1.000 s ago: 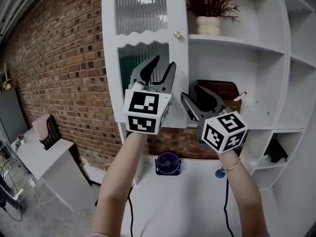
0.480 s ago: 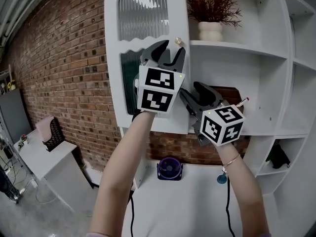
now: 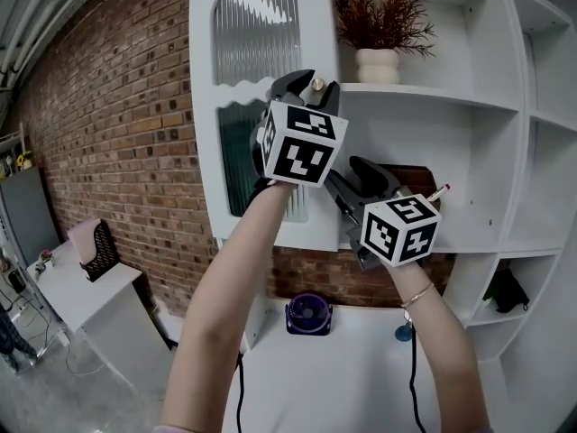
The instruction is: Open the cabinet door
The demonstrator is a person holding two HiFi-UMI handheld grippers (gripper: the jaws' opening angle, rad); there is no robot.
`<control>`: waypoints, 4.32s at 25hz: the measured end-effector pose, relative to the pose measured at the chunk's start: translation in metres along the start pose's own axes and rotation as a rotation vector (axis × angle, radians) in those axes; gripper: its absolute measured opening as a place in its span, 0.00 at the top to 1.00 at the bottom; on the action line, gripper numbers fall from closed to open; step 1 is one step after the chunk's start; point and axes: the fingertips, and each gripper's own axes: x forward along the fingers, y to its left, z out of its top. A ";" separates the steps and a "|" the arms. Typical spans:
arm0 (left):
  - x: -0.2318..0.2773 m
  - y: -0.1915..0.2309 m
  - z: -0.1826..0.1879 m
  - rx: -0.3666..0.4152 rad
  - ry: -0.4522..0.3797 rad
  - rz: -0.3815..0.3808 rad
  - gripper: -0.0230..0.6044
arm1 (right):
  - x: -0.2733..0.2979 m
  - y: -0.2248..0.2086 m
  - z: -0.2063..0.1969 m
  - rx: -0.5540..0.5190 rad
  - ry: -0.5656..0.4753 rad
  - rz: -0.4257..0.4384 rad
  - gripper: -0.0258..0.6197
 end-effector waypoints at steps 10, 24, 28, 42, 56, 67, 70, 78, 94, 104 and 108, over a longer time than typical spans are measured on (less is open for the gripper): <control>0.001 0.003 -0.008 -0.016 0.018 0.036 0.82 | 0.002 0.004 -0.014 0.039 0.036 0.031 0.60; -0.016 0.008 0.004 0.010 0.002 0.048 0.84 | -0.002 0.010 -0.032 0.079 0.065 0.045 0.60; -0.025 0.011 0.010 -0.007 -0.013 0.050 0.84 | -0.004 0.018 -0.029 0.086 0.056 0.068 0.61; -0.052 0.020 0.024 -0.070 -0.036 0.045 0.84 | -0.015 0.057 -0.022 0.113 0.063 0.162 0.79; -0.095 0.036 0.043 -0.121 -0.100 0.028 0.83 | -0.032 0.104 -0.004 0.077 0.041 0.180 0.82; -0.134 0.056 0.057 -0.119 -0.126 0.017 0.81 | -0.041 0.149 0.011 0.050 0.031 0.147 0.82; -0.146 0.064 0.059 -0.127 -0.134 0.017 0.81 | -0.042 0.163 0.014 0.037 0.041 0.145 0.82; -0.177 0.088 0.064 -0.163 -0.156 0.008 0.81 | -0.042 0.202 0.023 0.014 0.031 0.149 0.81; -0.225 0.132 0.066 -0.133 -0.148 0.036 0.82 | -0.032 0.266 0.033 0.030 -0.022 0.209 0.75; -0.248 0.160 0.061 -0.117 -0.130 0.073 0.84 | -0.020 0.299 0.036 0.014 -0.046 0.258 0.73; -0.256 0.169 0.059 -0.108 -0.120 0.085 0.86 | -0.015 0.310 0.036 0.010 -0.061 0.262 0.73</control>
